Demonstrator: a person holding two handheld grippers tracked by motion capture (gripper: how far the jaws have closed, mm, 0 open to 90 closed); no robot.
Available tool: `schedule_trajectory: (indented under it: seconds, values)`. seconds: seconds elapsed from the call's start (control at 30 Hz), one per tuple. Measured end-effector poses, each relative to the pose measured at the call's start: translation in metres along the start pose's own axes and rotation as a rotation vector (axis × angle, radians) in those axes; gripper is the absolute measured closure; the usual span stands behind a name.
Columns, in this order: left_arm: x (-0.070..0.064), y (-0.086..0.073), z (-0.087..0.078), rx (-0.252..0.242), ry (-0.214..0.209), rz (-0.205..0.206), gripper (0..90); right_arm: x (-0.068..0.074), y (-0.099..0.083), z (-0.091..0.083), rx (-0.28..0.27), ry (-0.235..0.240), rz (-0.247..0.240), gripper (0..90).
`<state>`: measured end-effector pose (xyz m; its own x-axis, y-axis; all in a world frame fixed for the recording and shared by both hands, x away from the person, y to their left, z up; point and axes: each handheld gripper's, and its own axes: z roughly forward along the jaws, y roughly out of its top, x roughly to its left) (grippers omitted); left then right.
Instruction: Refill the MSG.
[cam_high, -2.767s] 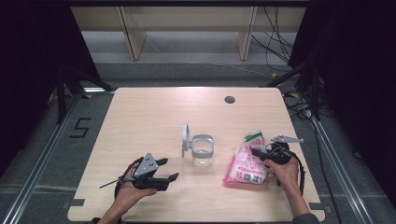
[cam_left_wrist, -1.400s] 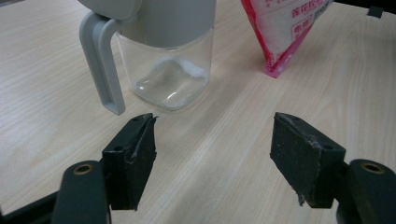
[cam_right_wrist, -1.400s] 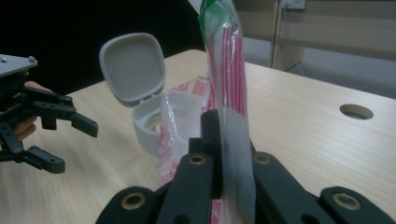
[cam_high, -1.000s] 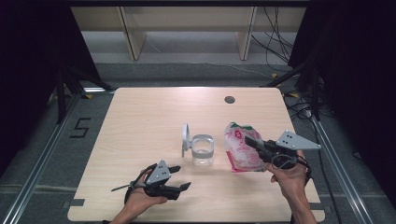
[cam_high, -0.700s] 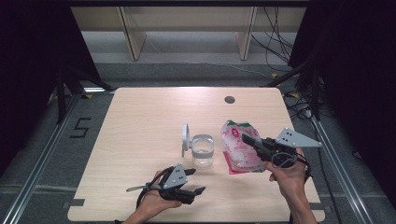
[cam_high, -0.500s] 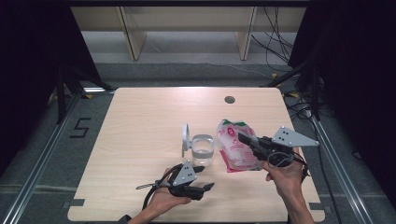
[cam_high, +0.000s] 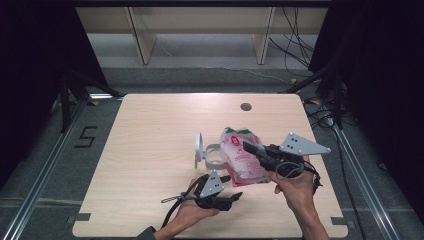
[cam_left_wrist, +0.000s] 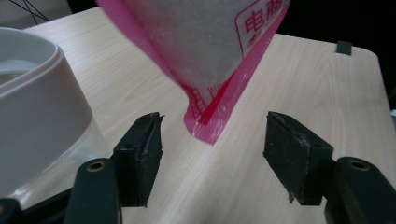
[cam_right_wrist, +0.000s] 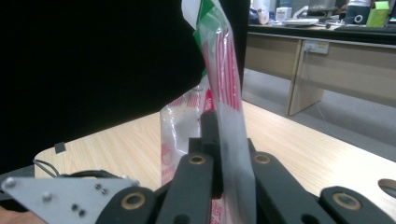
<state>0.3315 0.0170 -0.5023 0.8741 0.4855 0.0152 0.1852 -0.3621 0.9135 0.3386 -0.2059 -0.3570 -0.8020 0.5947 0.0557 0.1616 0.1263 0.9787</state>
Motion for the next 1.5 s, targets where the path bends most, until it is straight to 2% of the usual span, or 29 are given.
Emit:
schedule_trajectory:
  seconds: [0.07, 0.1, 0.17, 0.27, 0.3, 0.37, 0.4, 0.43, 0.47, 0.5, 0.57, 0.6, 0.67, 0.7, 0.77, 0.8, 0.83, 0.9, 0.93, 0.97, 1.03, 1.07, 1.1, 1.17, 1.27, 1.3, 1.37, 1.43, 1.5]
  values:
    - [0.001, 0.001, 0.002, -0.023, 0.004, 0.01, 48.0, 0.001, 0.001, 0.005, -0.01, 0.004, -0.025, 90.0]
    - [0.0, 0.003, 0.003, -0.036, 0.022, 0.031, 51.7, 0.004, 0.001, 0.006, 0.012, -0.001, 0.011, 90.0]
    - [0.0, 0.003, 0.003, -0.03, 0.032, 0.042, 60.6, 0.003, 0.001, 0.008, 0.009, 0.005, -0.001, 90.0]
    - [0.001, 0.004, 0.005, -0.03, 0.044, 0.073, 66.2, 0.003, 0.002, 0.01, 0.005, 0.012, -0.002, 90.0]
    - [0.0, 0.004, 0.005, -0.036, 0.075, 0.096, 68.2, 0.003, 0.002, 0.01, 0.002, 0.012, 0.001, 90.0]
    - [-0.001, 0.004, 0.005, -0.043, 0.08, 0.103, 70.1, 0.002, 0.003, 0.01, -0.002, 0.009, -0.013, 90.0]
    - [0.0, 0.005, 0.005, -0.045, 0.094, 0.111, 75.3, 0.003, 0.004, 0.009, 0.001, -0.003, -0.004, 90.0]
    - [-0.002, 0.005, 0.006, -0.06, 0.106, 0.11, 80.0, 0.001, 0.005, 0.01, -0.004, -0.01, -0.029, 90.0]
    - [-0.002, 0.005, 0.006, -0.06, 0.106, 0.11, 80.3, 0.001, 0.005, 0.01, -0.004, -0.01, -0.029, 90.0]
    - [-0.004, 0.006, 0.006, -0.058, 0.129, 0.132, 80.7, 0.0, 0.006, 0.009, 0.002, -0.034, -0.013, 90.0]
    - [-0.006, 0.007, 0.006, -0.053, 0.13, 0.123, 81.1, -0.001, 0.006, 0.01, -0.001, -0.02, -0.008, 90.0]
    - [-0.008, 0.007, 0.009, -0.042, 0.143, 0.114, 81.1, -0.005, 0.007, 0.012, -0.003, -0.028, -0.017, 90.0]
    - [-0.009, 0.007, 0.01, -0.04, 0.144, 0.116, 81.4, -0.004, 0.007, 0.013, 0.015, -0.036, 0.006, 90.0]
    - [-0.012, 0.007, 0.013, -0.038, 0.171, 0.128, 81.6, -0.008, 0.007, 0.016, 0.016, -0.038, -0.006, 90.0]
    - [-0.014, 0.008, 0.014, -0.023, 0.162, 0.072, 81.7, -0.008, 0.006, 0.017, 0.018, -0.047, 0.012, 90.0]
    - [-0.016, 0.009, 0.015, -0.008, 0.16, 0.087, 81.8, -0.009, 0.006, 0.018, 0.036, -0.053, 0.022, 90.0]
    - [-0.02, 0.012, 0.019, 0.016, 0.175, 0.124, 82.0, -0.011, 0.006, 0.02, 0.044, -0.055, 0.022, 90.0]
    - [-0.023, 0.013, 0.021, 0.012, 0.177, 0.116, 82.0, -0.013, 0.006, 0.021, 0.037, -0.054, 0.02, 90.0]
    - [-0.025, 0.014, 0.023, 0.01, 0.189, 0.134, 82.2, -0.014, 0.007, 0.021, 0.04, -0.063, 0.006, 90.0]
    - [-0.027, 0.014, 0.025, -0.002, 0.192, 0.11, 82.2, -0.013, 0.008, 0.02, 0.058, -0.07, 0.033, 90.0]
    - [-0.03, 0.014, 0.027, -0.016, 0.19, 0.092, 82.3, -0.014, 0.009, 0.02, 0.061, -0.079, 0.021, 90.0]
    - [-0.032, 0.013, 0.028, -0.031, 0.192, 0.059, 82.3, -0.014, 0.01, 0.022, 0.062, -0.072, 0.022, 90.0]
    - [-0.033, 0.012, 0.03, -0.039, 0.195, 0.049, 82.3, -0.014, 0.01, 0.022, 0.065, -0.078, 0.013, 90.0]
    - [-0.034, 0.011, 0.031, -0.042, 0.199, 0.041, 82.3, -0.015, 0.01, 0.025, 0.067, -0.077, 0.005, 90.0]
    - [-0.036, 0.009, 0.034, -0.079, 0.212, 0.015, 82.4, -0.013, 0.011, 0.029, 0.076, -0.076, 0.021, 90.0]
    - [-0.038, 0.008, 0.036, -0.092, 0.226, 0.0, 82.4, -0.013, 0.011, 0.031, 0.069, -0.081, 0.01, 90.0]
    - [-0.039, 0.007, 0.037, -0.095, 0.22, -0.001, 82.3, -0.012, 0.011, 0.033, 0.073, -0.074, 0.018, 90.0]
    - [-0.041, 0.007, 0.037, -0.107, 0.225, -0.02, 82.4, -0.013, 0.012, 0.037, 0.076, -0.074, -0.016, 90.0]
    - [-0.041, 0.007, 0.039, -0.117, 0.219, -0.033, 82.3, -0.013, 0.012, 0.04, 0.081, -0.07, -0.011, 90.0]
